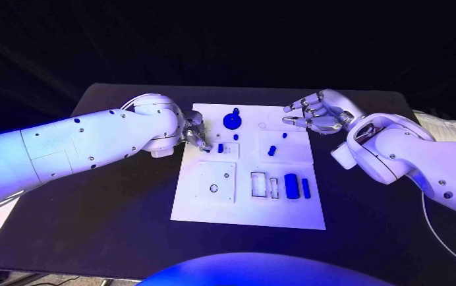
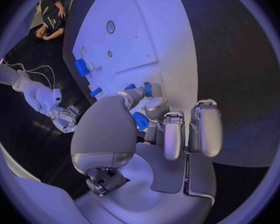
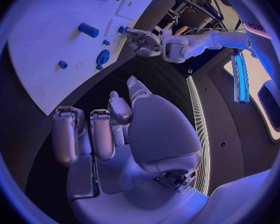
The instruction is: Assemble the parts on the task board
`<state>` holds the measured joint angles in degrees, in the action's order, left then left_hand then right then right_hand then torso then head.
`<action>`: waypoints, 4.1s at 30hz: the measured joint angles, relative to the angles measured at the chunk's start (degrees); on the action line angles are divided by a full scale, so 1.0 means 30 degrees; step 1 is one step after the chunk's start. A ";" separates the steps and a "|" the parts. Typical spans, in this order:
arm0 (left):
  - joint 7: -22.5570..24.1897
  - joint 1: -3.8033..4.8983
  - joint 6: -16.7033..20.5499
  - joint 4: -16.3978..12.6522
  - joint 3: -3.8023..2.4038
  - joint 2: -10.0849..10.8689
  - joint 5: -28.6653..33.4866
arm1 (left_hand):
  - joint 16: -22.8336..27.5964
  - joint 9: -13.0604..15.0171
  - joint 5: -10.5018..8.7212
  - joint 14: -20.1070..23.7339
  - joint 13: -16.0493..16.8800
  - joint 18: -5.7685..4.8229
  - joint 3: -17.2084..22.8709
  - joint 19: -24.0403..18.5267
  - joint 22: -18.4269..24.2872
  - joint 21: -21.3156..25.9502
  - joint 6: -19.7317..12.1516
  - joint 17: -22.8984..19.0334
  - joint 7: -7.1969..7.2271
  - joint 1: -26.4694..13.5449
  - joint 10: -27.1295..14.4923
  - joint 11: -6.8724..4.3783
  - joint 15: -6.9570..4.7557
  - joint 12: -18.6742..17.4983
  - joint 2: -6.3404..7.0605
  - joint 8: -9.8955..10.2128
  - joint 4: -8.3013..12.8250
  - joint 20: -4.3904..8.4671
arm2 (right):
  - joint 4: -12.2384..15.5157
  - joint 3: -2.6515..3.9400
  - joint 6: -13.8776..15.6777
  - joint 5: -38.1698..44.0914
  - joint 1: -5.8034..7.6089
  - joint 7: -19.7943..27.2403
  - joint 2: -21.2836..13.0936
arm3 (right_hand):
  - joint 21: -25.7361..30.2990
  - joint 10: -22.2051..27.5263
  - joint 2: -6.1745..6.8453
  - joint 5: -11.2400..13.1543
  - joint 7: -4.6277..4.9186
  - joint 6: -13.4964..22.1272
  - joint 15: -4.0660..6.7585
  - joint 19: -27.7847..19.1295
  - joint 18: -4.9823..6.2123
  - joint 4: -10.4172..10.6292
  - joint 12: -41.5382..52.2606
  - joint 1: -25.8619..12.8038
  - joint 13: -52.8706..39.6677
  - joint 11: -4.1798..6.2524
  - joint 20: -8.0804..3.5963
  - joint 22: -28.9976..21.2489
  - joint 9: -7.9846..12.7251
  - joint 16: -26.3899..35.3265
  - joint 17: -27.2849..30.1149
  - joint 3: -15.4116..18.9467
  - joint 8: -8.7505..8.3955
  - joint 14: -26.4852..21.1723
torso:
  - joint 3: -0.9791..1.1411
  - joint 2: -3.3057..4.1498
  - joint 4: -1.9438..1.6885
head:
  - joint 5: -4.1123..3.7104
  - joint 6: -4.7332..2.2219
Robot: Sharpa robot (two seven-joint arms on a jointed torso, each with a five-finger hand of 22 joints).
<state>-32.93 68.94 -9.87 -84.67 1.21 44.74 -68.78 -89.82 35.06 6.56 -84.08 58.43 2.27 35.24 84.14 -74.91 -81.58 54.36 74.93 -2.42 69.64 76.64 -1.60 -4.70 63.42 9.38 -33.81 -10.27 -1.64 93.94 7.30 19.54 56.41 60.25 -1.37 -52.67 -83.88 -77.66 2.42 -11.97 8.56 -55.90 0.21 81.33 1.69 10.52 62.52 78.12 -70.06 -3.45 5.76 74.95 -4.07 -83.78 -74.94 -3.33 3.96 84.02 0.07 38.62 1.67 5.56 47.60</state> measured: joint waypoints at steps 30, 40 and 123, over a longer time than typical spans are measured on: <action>-0.0387 0.0087 -0.0635 0.0684 -0.0073 -0.0435 0.0764 | 0.0000 -0.0535 0.0176 0.0000 0.0043 -0.0001 0.0409 0.0000 0.0000 0.0000 0.0385 -0.0005 -0.0032 -0.0779 0.0223 -0.0082 0.0000 0.0156 -0.0253 0.0049 0.0125 0.0000 | 0.0020 -0.0007 -0.0057 -0.0003 0.0000 -0.0013 -0.0020 | 0.0000 0.0000 0.0000 -0.0150 0.0000 0.0000 0.0000 0.0001 -0.0001 0.0000 0.0000 -0.0001 0.0021 0.0000 0.0000 -0.0007 0.0000 0.0000 0.0006 0.0000 0.0000 0.0000 | -0.0002 0.0004 -0.0002 | -0.0064 0.0135; -0.0826 0.0156 -0.1293 0.1026 -0.0119 -0.0788 0.1354 | 0.0000 -0.1138 0.0016 0.0000 0.0003 0.0000 0.1384 0.0000 0.0000 0.0198 0.0798 -0.0006 0.0032 -0.2539 0.0260 -0.0112 0.0000 0.0049 -0.0633 0.0261 0.0862 0.0000 | 0.0010 -0.0012 -0.0083 -0.0004 0.0000 -0.0021 -0.0044 | 0.0074 0.0000 -0.0100 -0.0818 0.0000 0.0000 0.0001 0.0000 0.0000 -0.0054 0.0000 0.0100 0.0053 0.0000 0.0000 -0.0010 0.0000 0.0075 0.0008 0.0054 0.0000 0.0000 | 0.0007 0.0000 0.0013 | -0.0097 0.0161; 0.0684 0.0239 0.2243 0.0731 -0.0775 -0.0427 0.1837 | 0.2009 -0.3013 0.0094 0.0033 -0.5297 0.1309 -0.6365 -0.2468 0.0825 0.6621 -0.0250 0.0001 -0.0477 -0.0438 -0.3885 0.0409 0.0252 -0.5524 -0.0905 0.0990 -0.1098 -0.0125 | -0.0180 -0.0081 -0.0244 -0.0063 -0.0285 -0.0020 0.0051 | 0.0153 0.0001 -0.0099 -0.1075 0.0000 0.0000 0.0000 0.0000 0.0298 0.0024 0.0000 0.0099 0.0157 0.0000 0.0000 -0.0010 0.0000 0.0074 0.0005 0.0238 0.0000 0.0000 | -0.0011 0.0004 -0.0013 | -0.0348 0.0086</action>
<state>-30.88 69.66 -3.14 -82.48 -1.11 43.46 -63.27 -83.80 26.03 6.84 -83.98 42.54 6.19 16.14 76.74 -72.43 -61.71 53.61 74.93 -3.85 68.33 64.98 -0.38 -3.94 46.85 6.66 -30.84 -13.56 -2.01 93.40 7.06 18.81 56.22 59.39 -1.43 -52.51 -83.42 -77.65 2.12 -15.20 8.56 -55.89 0.21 81.33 2.59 10.59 62.52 78.42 -69.59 -3.45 5.76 74.92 -4.07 -83.56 -74.92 -2.62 3.96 84.02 0.04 38.63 1.63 4.52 47.86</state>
